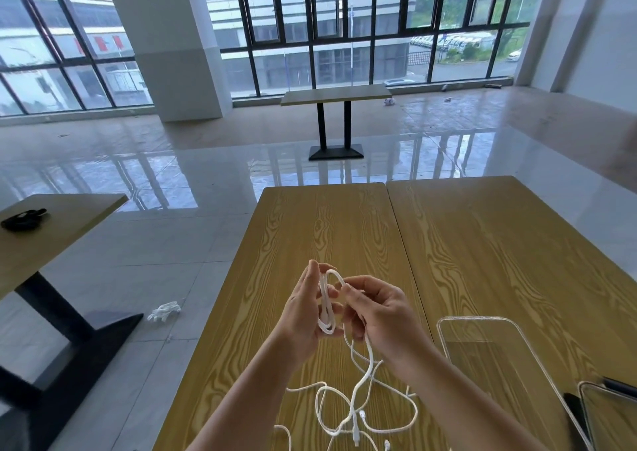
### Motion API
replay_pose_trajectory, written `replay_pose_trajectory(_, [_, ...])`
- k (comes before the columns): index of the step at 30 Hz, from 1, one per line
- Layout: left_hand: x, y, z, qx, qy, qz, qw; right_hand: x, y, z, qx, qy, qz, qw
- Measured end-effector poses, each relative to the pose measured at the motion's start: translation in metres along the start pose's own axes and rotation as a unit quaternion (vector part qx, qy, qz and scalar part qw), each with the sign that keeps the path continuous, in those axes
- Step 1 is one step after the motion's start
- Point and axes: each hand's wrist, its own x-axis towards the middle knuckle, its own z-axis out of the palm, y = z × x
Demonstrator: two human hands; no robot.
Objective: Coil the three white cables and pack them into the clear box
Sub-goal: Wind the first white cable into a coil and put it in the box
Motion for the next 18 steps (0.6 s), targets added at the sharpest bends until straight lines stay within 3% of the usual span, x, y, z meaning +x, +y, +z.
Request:
replay_pose_trajectory(3, [0.002, -0.002, 0.001, -0.009, 0.005, 0.007, 1.0, -0.003, -0.003, 0.0, 0.023, -0.034, 0.01, 0.999])
replay_pose_trajectory(14, [-0.002, -0.006, 0.008, 0.023, -0.047, 0.021, 0.998, -0.004, 0.0, 0.004, -0.136, -0.019, -0.006, 0.991])
replay_pose_trajectory(18, [0.0, -0.003, 0.011, 0.046, -0.02, 0.043, 0.998, -0.004, 0.001, -0.001, -0.165, -0.052, 0.002, 0.985])
